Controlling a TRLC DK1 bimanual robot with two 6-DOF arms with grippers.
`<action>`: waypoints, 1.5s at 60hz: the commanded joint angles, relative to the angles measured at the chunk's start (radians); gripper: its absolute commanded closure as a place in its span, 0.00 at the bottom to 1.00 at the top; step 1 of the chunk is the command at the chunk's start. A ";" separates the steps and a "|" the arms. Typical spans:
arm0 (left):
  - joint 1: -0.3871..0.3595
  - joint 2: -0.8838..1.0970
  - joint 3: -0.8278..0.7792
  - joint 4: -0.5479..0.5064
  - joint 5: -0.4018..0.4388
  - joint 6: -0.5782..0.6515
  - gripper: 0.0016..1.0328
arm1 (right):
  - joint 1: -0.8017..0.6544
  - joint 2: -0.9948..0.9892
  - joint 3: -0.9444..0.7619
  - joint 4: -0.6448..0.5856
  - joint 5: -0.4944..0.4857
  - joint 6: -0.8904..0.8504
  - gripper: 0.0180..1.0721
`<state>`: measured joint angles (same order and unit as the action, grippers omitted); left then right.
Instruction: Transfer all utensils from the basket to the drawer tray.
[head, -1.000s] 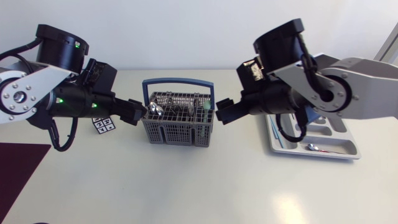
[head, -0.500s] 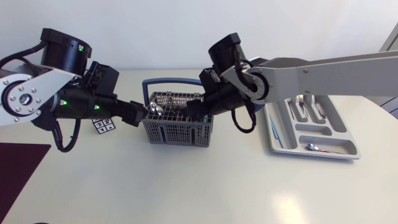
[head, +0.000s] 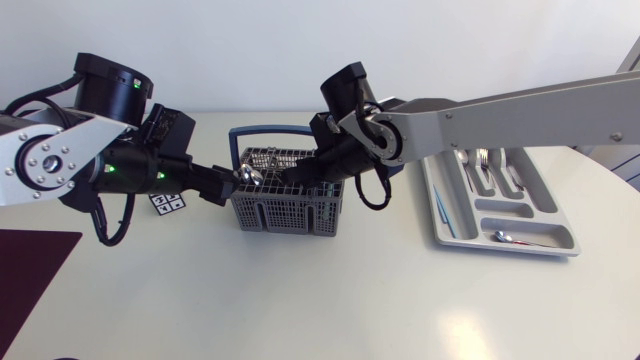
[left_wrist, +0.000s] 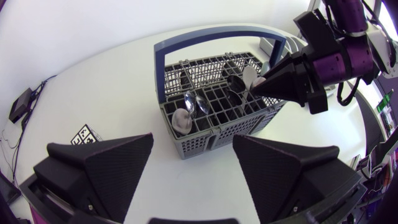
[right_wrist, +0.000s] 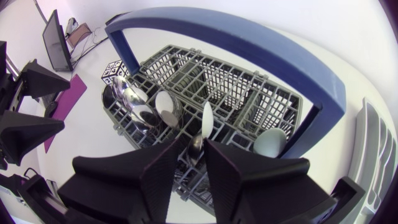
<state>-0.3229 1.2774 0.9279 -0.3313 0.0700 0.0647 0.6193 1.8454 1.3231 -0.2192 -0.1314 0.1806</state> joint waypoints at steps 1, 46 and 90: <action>0.001 0.017 -0.029 0.005 0.004 0.017 0.13 | -0.007 0.018 0.002 0.024 -0.007 0.026 0.82; -0.007 0.004 -0.041 0.005 0.004 0.012 0.13 | -0.007 -0.109 -0.047 0.024 -0.043 0.043 0.92; -0.021 -0.004 -0.034 -0.017 0.002 0.012 0.13 | -0.132 -0.442 0.031 -0.261 -0.333 0.128 0.92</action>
<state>-0.3355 1.2774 0.9131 -0.3359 0.0700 0.0647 0.5232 1.4662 1.3228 -0.4496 -0.4500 0.2703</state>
